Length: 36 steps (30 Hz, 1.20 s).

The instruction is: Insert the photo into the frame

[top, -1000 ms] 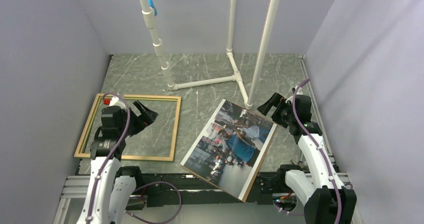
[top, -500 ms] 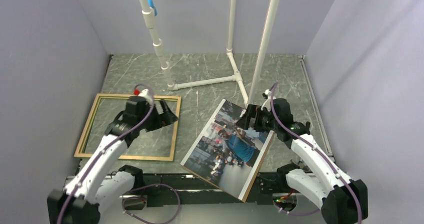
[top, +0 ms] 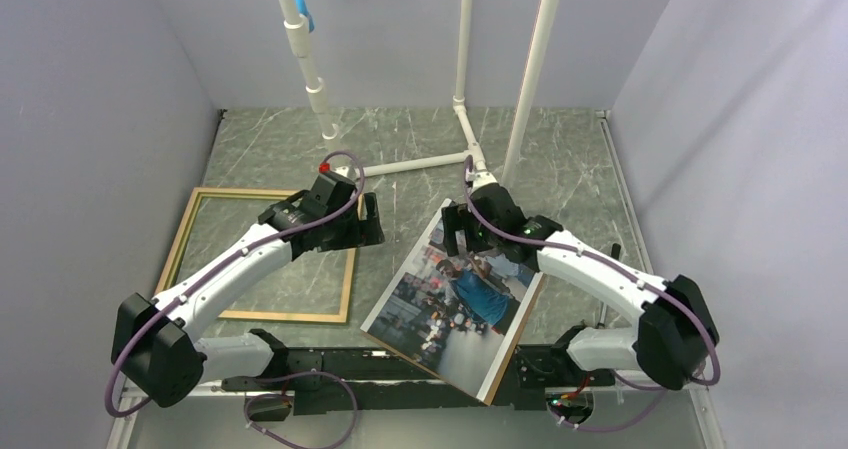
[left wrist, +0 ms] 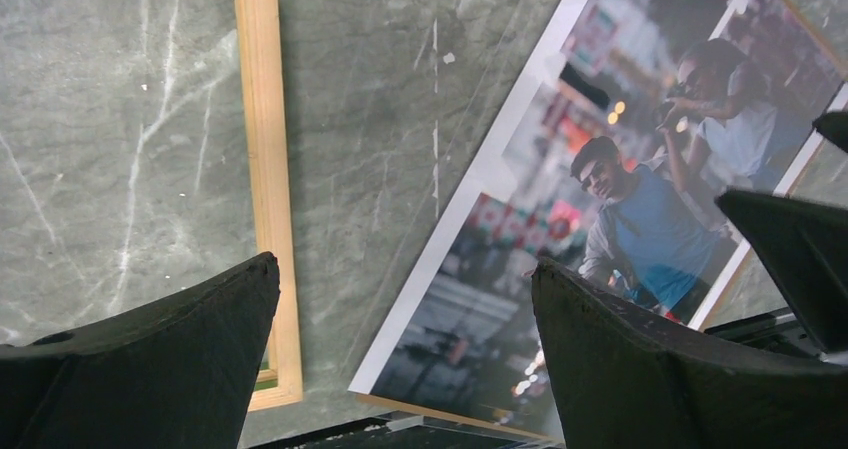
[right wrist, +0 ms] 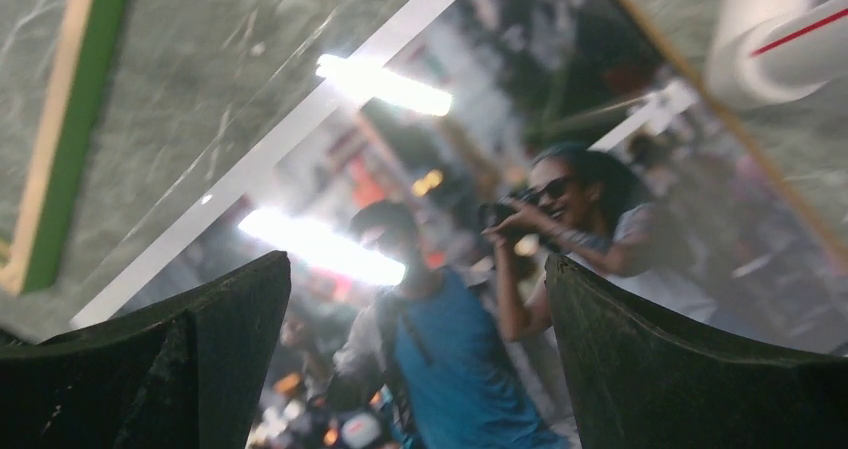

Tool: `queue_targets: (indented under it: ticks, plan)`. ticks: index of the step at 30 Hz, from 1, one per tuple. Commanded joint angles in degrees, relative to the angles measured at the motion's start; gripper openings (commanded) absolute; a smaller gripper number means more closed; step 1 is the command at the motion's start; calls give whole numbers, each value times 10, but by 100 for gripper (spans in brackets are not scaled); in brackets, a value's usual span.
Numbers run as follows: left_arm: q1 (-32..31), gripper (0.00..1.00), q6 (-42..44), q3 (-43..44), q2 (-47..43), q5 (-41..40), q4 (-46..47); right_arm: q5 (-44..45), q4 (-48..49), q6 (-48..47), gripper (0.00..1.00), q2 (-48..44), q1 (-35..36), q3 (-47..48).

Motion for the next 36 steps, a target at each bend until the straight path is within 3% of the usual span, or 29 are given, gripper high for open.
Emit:
queue_targets:
  ticks: [1, 6, 13, 21, 28, 36]
  plan:
    - [-9, 99, -38, -10, -22, -12, 26, 132, 1, -39, 100, 45, -2, 56]
    - [-10, 99, -60, -48, -42, -18, 43, 179, -11, -27, 100, 101, -12, 96]
    - [-10, 99, -62, -48, -33, -19, 33, 163, -42, 0, 100, 150, -78, 151]
    - [-10, 99, -67, -56, -29, -26, 32, 121, -44, 3, 100, 131, -170, 148]
    - [-10, 99, -68, -52, -23, -34, 18, 98, -55, 6, 100, 121, -175, 148]
    - [-10, 99, -68, -58, -5, -39, 15, -8, -36, 15, 100, 69, -173, 110]
